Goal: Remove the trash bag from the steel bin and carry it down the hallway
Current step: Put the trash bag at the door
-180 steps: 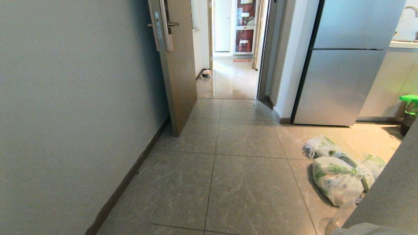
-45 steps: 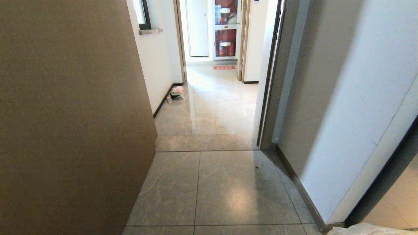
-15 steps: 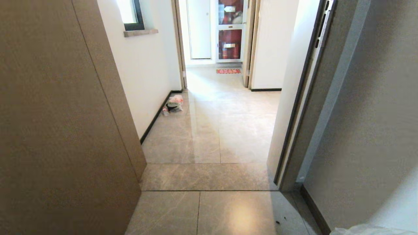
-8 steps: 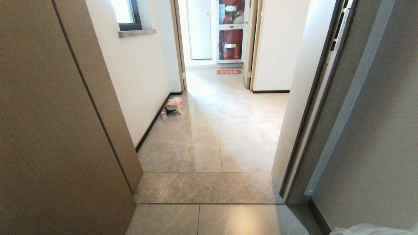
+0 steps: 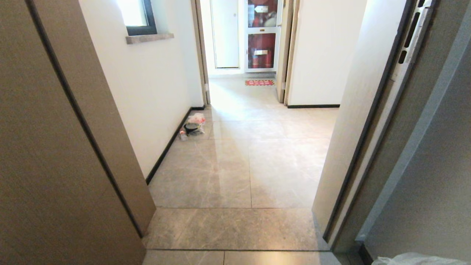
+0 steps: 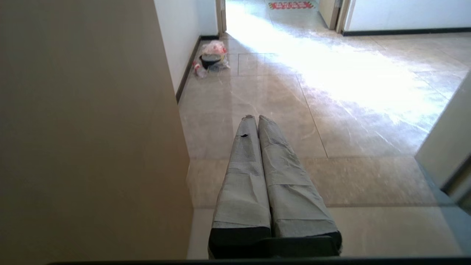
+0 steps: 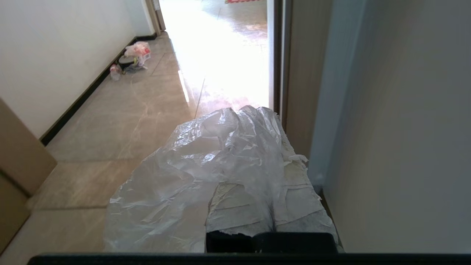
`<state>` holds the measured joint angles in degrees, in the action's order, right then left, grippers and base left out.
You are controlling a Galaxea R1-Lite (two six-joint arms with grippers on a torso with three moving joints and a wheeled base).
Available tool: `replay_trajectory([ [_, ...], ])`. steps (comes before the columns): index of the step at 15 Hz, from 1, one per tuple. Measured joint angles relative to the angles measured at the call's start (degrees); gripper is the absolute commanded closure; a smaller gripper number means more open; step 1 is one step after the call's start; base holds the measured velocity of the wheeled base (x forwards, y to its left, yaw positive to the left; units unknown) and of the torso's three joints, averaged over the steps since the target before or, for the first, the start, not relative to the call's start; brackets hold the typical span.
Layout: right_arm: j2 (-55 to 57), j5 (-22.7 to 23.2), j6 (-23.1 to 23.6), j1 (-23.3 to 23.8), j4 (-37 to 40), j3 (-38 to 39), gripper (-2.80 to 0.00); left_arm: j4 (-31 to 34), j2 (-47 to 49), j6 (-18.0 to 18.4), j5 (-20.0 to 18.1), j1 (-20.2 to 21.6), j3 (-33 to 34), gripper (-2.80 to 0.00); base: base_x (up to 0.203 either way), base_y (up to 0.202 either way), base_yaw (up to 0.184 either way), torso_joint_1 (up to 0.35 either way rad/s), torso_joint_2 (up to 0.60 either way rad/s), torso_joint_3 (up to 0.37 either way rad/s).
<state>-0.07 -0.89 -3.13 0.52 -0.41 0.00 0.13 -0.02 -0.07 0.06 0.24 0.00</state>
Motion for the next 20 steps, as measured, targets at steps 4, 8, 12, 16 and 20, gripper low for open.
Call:
replay_trajectory([
  [4,0.00,0.01,-0.02,-0.01,0.01,0.00,0.00,0.00,0.00,-0.06,-0.01,0.00,0.00,0.00,0.195,0.000,0.003,0.001,0.00,0.001],
  [8,0.00,0.01,-0.04,0.00,-0.02,0.00,0.00,0.06,0.00,-0.08,0.02,0.00,0.00,0.00,0.192,0.000,0.001,0.004,0.00,0.003],
  [12,0.00,0.03,0.00,0.02,0.01,0.00,0.00,0.04,0.00,-0.10,0.01,0.00,0.00,0.00,0.193,0.000,0.001,0.004,0.00,0.003],
  [16,0.00,0.01,-0.02,0.02,0.04,0.00,0.00,0.05,0.00,-0.09,0.03,0.00,0.00,0.00,0.191,0.000,0.001,0.003,0.00,0.002],
  [20,0.00,0.01,-0.02,0.05,0.00,0.00,0.00,0.02,0.00,-0.07,0.01,0.00,0.00,0.00,0.195,0.000,0.002,0.002,0.01,0.003],
])
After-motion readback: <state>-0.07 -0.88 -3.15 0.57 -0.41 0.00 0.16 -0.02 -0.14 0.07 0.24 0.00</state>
